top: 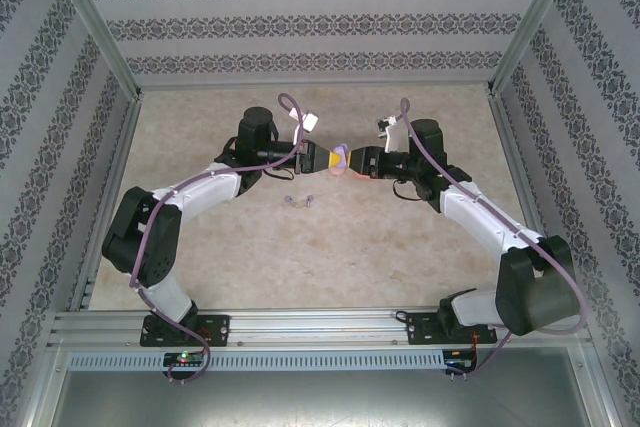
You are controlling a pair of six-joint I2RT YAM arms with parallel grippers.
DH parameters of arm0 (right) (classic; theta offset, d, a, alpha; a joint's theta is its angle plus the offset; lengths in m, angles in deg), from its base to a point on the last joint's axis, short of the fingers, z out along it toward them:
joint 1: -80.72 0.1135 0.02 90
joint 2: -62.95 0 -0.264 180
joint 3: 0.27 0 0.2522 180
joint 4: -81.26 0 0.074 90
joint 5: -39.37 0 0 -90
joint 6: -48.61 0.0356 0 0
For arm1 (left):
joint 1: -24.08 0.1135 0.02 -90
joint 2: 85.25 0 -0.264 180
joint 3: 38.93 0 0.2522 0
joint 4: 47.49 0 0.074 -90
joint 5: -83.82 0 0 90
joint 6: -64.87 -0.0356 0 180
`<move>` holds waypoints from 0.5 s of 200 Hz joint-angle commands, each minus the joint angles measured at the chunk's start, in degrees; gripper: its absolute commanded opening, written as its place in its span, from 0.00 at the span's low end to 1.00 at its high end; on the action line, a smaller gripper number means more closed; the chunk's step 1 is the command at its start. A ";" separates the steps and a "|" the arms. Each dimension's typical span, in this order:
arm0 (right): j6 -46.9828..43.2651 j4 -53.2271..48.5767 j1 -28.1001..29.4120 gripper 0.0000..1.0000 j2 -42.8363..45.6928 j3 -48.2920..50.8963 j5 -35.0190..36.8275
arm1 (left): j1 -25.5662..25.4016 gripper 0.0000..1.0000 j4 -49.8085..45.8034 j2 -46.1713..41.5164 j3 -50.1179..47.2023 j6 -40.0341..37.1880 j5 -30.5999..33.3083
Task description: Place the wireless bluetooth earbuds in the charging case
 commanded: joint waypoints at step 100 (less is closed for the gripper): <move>-0.25 1.37 -0.53 0.00 0.08 -2.47 -0.56 | -0.15 0.02 0.33 0.37 1.80 -0.71 -4.32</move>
